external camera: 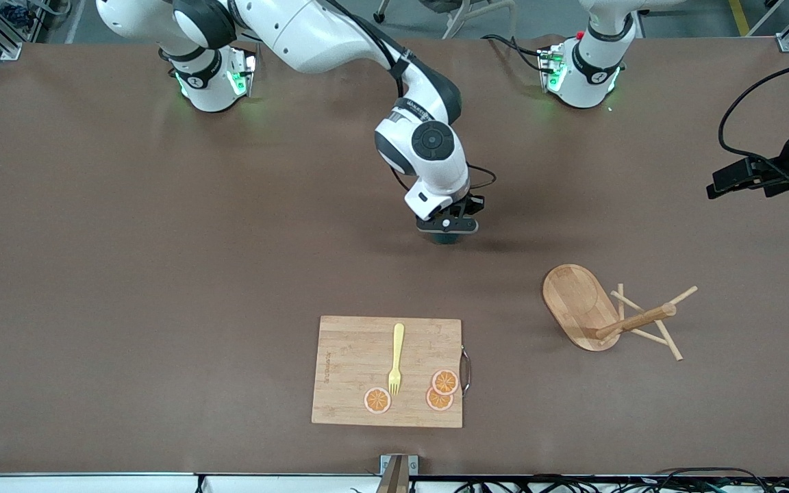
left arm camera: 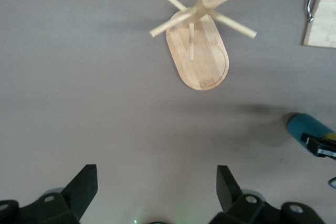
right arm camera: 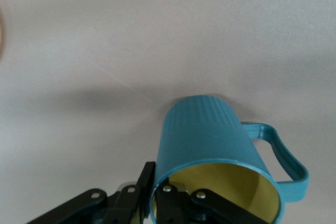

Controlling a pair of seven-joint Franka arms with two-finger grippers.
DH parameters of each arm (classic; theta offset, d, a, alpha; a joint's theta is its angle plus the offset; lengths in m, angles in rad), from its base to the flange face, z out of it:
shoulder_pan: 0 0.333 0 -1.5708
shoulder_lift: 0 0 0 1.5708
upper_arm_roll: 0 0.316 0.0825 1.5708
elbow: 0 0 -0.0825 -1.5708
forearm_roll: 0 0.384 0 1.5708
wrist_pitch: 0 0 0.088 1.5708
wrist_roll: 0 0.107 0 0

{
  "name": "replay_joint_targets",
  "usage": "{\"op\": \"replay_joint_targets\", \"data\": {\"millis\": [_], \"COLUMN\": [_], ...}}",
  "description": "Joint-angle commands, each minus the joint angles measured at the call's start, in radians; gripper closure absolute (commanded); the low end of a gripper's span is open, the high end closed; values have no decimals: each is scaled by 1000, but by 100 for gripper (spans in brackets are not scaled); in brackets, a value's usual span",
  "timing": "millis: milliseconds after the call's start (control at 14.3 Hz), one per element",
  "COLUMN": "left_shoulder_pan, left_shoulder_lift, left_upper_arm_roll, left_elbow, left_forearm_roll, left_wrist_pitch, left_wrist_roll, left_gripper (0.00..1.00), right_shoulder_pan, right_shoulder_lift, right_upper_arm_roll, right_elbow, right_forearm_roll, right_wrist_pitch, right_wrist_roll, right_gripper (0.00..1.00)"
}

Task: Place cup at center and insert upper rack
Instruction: 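Lift the teal mug and carry it toward the table center with the right gripper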

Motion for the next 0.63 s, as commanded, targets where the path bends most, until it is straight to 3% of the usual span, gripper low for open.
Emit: {"op": "replay_joint_targets", "data": {"millis": [0, 70, 140, 209, 558], "left_shoulder_pan": [-6, -8, -8, -8, -38], "left_shoulder_lift": [7, 19, 28, 36, 33], "left_upper_arm_roll": [1, 1, 1, 1, -16], "left_elbow": [42, 42, 42, 42, 56], "left_forearm_roll": [-14, -12, -14, -15, -58], "left_wrist_pitch": [3, 18, 24, 25, 54], "left_wrist_roll": [1, 1, 1, 1, -4], "left_gripper": [0, 0, 0, 0, 0], "right_shoulder_pan": [11, 12, 6, 11, -31], "right_shoulder_lift": [48, 46, 39, 26, -78], "right_upper_arm_roll": [-2, -2, -4, -8, -13], "right_elbow": [45, 45, 45, 45, 62], "right_forearm_roll": [3, 3, 5, 2, 6], "right_wrist_pitch": [-6, -9, -17, -23, -174], "right_wrist_roll": [-13, -7, -3, -2, -1], "right_gripper": [98, 85, 24, 3, 0]}}
